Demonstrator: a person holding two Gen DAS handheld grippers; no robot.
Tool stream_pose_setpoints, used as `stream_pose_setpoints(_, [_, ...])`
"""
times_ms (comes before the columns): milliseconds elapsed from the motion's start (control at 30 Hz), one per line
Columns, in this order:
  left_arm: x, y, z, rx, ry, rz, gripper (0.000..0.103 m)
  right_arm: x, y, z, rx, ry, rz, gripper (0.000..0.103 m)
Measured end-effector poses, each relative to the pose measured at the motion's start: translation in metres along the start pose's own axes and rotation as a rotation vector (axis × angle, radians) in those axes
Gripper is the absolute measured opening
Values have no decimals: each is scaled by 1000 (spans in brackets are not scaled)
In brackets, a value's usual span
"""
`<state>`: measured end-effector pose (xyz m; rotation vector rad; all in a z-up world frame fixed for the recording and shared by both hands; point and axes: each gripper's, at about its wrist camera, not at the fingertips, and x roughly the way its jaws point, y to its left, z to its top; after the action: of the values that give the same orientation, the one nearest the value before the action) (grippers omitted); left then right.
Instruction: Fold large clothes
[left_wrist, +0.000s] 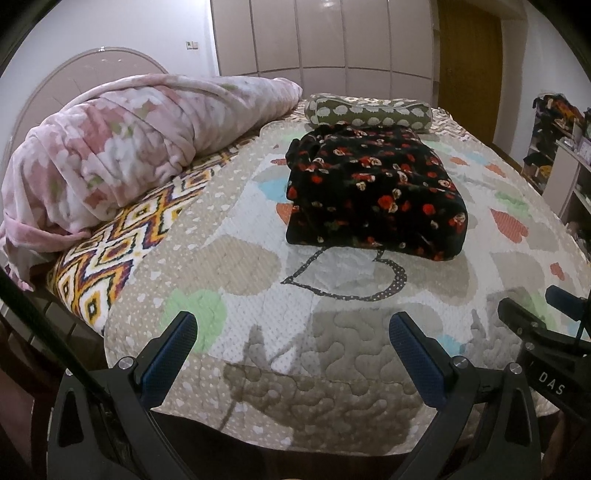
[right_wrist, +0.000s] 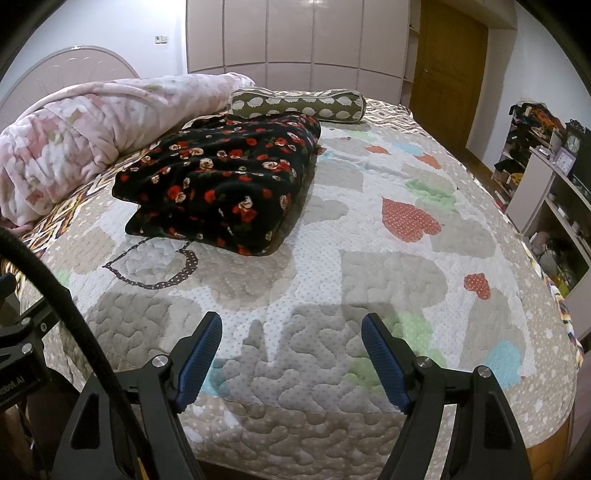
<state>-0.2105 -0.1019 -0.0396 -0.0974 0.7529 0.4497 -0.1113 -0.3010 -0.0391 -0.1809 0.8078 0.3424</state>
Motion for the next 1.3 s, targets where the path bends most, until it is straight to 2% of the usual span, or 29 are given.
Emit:
stream_pose_setpoints(400, [9, -1, -2, 0, 58, -30, 103, 0, 4, 0, -12, 1, 2, 82])
stream_pose_setpoints(1300, [15, -2, -4, 2, 98, -69, 103, 0, 5, 0, -20, 0, 3, 82])
